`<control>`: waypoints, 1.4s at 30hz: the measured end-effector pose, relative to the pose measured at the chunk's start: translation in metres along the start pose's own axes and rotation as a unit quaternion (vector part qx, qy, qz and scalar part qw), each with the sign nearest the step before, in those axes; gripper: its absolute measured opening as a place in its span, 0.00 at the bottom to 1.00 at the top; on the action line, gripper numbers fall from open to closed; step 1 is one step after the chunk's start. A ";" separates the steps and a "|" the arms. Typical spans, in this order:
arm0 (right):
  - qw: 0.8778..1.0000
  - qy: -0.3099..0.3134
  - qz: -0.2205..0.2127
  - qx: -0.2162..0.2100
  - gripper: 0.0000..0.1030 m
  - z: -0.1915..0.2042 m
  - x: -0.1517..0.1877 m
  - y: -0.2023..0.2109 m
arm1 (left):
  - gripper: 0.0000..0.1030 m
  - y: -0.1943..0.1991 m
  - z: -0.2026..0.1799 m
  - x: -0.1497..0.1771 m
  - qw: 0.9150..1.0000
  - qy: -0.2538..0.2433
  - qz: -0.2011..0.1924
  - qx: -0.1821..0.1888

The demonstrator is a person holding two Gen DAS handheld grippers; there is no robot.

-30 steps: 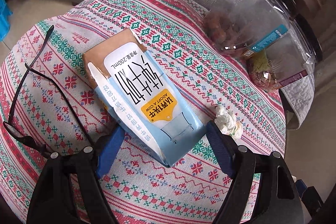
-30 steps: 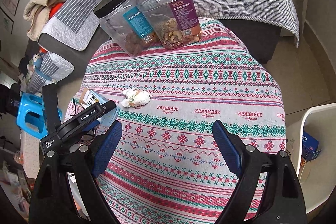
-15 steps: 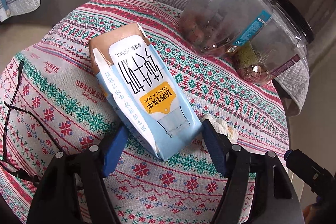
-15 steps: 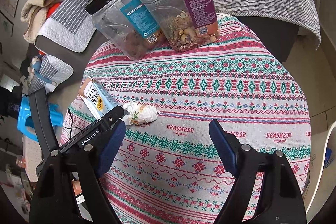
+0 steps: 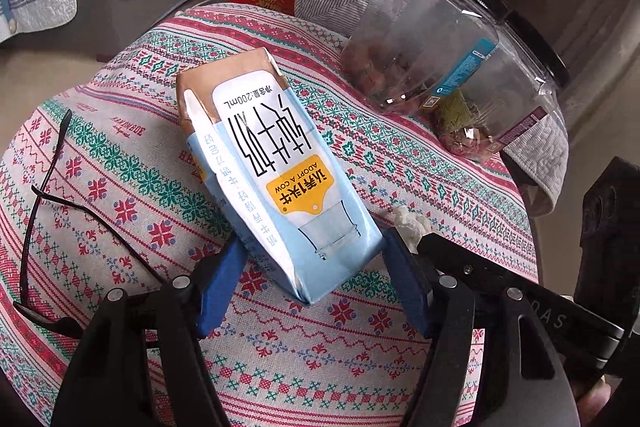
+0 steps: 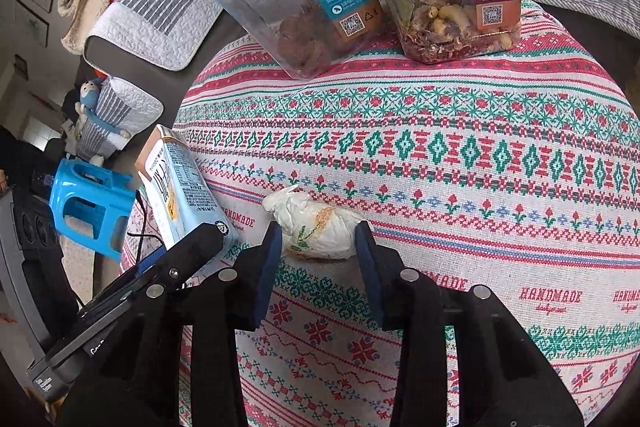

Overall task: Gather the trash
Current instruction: 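Grasp the light blue milk carton with the left tool while the right tool grasps the tissue, then carry carton and tissue over the bin and open both tools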

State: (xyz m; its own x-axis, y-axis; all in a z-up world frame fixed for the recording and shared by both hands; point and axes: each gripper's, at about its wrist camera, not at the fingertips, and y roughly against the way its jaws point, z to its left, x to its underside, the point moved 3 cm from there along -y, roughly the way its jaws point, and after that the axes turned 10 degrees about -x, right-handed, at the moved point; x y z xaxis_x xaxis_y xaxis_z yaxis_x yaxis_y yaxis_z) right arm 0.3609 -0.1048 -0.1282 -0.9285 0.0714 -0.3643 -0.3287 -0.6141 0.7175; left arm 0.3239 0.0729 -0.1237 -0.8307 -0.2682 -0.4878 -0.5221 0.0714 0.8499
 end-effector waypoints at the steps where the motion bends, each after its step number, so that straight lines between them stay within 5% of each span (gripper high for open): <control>1: 1.000 0.001 -0.003 -0.002 0.28 -0.001 0.002 0.000 | 0.66 0.001 -0.001 0.002 1.000 -0.005 0.001 -0.002; 18: 0.998 0.002 -0.060 0.022 0.23 0.007 0.027 0.101 | 0.66 0.079 -0.036 0.037 0.988 -0.139 -0.049 -0.044; 27: 0.992 0.030 -0.115 0.046 0.23 0.028 0.062 0.214 | 0.66 0.148 -0.085 0.074 0.972 -0.218 -0.083 -0.009; 42: 0.978 -0.004 -0.181 0.099 0.23 -0.015 0.153 0.358 | 0.66 0.223 -0.177 0.139 0.952 -0.279 -0.102 0.066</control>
State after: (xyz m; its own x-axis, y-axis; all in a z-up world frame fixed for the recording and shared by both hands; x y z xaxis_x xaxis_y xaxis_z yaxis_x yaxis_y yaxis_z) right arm 0.1039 -0.3252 0.0639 -0.7459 0.2625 -0.6121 -0.6628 -0.3840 0.6428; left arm 0.1260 -0.1185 0.0332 -0.6633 0.2614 -0.7012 -0.6727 0.2024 0.7117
